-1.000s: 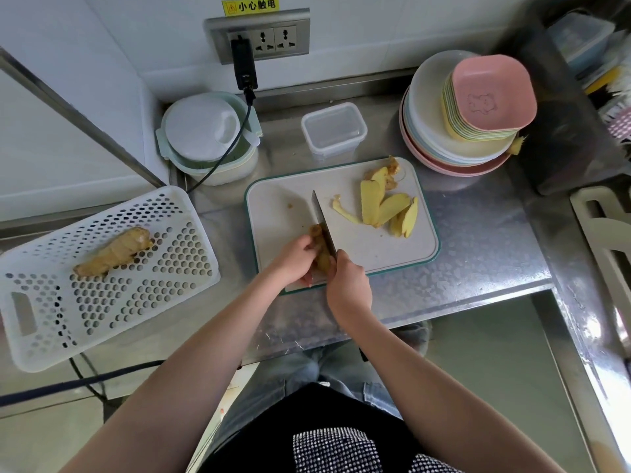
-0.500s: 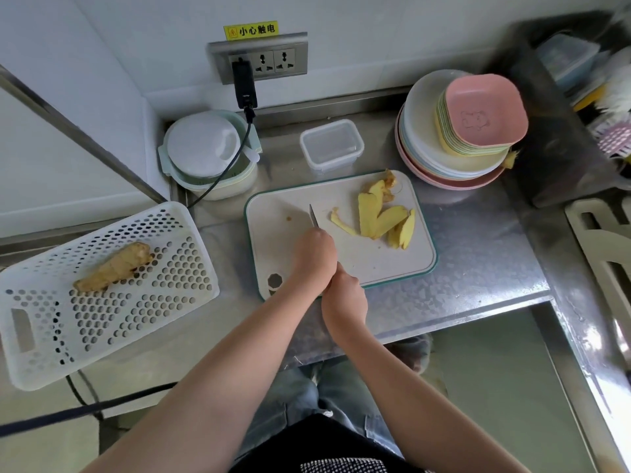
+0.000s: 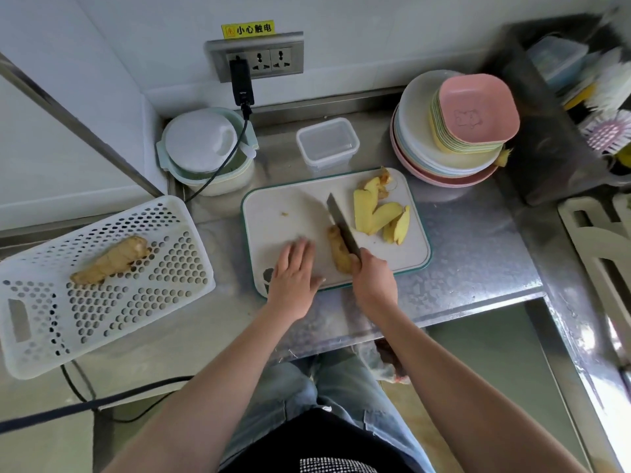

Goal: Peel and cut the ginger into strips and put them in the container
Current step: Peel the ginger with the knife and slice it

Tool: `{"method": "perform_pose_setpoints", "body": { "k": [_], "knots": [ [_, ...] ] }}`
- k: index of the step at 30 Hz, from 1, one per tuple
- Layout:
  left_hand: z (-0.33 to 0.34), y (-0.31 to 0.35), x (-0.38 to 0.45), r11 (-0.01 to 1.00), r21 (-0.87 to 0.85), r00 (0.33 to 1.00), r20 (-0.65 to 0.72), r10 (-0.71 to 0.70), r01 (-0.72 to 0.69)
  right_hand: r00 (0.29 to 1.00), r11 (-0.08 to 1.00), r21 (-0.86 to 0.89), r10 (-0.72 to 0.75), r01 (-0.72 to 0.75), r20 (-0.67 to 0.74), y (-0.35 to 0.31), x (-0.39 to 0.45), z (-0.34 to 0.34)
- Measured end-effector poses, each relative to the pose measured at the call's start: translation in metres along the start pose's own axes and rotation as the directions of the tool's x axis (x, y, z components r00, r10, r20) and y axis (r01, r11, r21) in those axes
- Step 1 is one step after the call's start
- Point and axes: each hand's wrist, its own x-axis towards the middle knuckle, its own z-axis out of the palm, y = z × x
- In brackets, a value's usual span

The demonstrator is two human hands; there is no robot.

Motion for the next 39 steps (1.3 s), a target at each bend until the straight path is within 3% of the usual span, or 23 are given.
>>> {"method": "perform_pose_setpoints", "body": {
  "k": [2, 4, 7, 9, 11, 15, 18, 21, 24, 29, 32, 39],
  "knots": [
    [-0.013, 0.005, 0.001, 0.979, -0.200, 0.994, -0.085, -0.063, 0.044, 0.998, 0.996, 0.063, 0.057, -0.056, -0.014, 0.002, 0.005, -0.004],
    [-0.029, 0.013, 0.010, 0.878, -0.469, 0.982, -0.099, -0.162, 0.097, 0.999, 0.998, 0.057, 0.035, -0.036, 0.011, 0.003, 0.007, -0.005],
    [-0.058, 0.033, 0.028, 0.593, -0.785, 0.950, -0.017, -0.311, 0.180, 1.000, 0.992, 0.126, -0.012, 0.011, 0.002, 0.000, 0.003, -0.007],
    [-0.065, 0.041, 0.039, 0.430, -0.870, 0.931, 0.083, -0.356, 0.242, 0.999, 0.971, 0.236, -0.041, 0.044, -0.018, -0.005, 0.002, -0.008],
    [-0.063, 0.042, 0.047, 0.393, -0.861, 0.902, 0.154, -0.403, 0.322, 0.998, 0.964, 0.260, -0.058, 0.063, -0.024, -0.009, 0.004, -0.009],
    [-0.051, 0.033, 0.049, 0.562, -0.739, 0.901, 0.138, -0.411, 0.370, 0.998, 0.982, 0.185, -0.021, 0.031, -0.054, -0.006, 0.006, -0.014],
    [-0.048, 0.033, 0.048, 0.686, -0.664, 0.945, 0.100, -0.313, 0.297, 0.994, 0.971, 0.237, 0.027, 0.000, -0.109, -0.003, 0.001, -0.012],
    [-0.048, 0.034, 0.049, 0.758, -0.583, 0.956, 0.154, -0.250, 0.292, 0.982, 0.934, 0.355, 0.107, -0.046, -0.156, 0.001, -0.002, -0.011],
    [-0.049, 0.035, 0.050, 0.758, -0.581, 0.955, 0.182, -0.233, 0.296, 0.981, 0.896, 0.436, 0.154, -0.088, -0.117, 0.004, 0.000, -0.010],
    [-0.048, 0.032, 0.047, 0.716, -0.629, 0.953, 0.181, -0.245, 0.303, 0.993, 0.908, 0.411, 0.110, -0.083, -0.042, 0.002, 0.008, 0.001],
    [-0.047, 0.026, 0.050, 0.766, -0.573, 0.954, 0.236, -0.185, 0.290, 0.989, 0.888, 0.443, 0.148, -0.125, -0.018, 0.002, 0.012, 0.004],
    [-0.059, 0.019, 0.060, 0.760, -0.552, 0.918, 0.369, -0.148, 0.344, 0.988, 0.932, 0.340, 0.148, -0.124, -0.047, 0.016, 0.025, 0.004]
  ]
}}
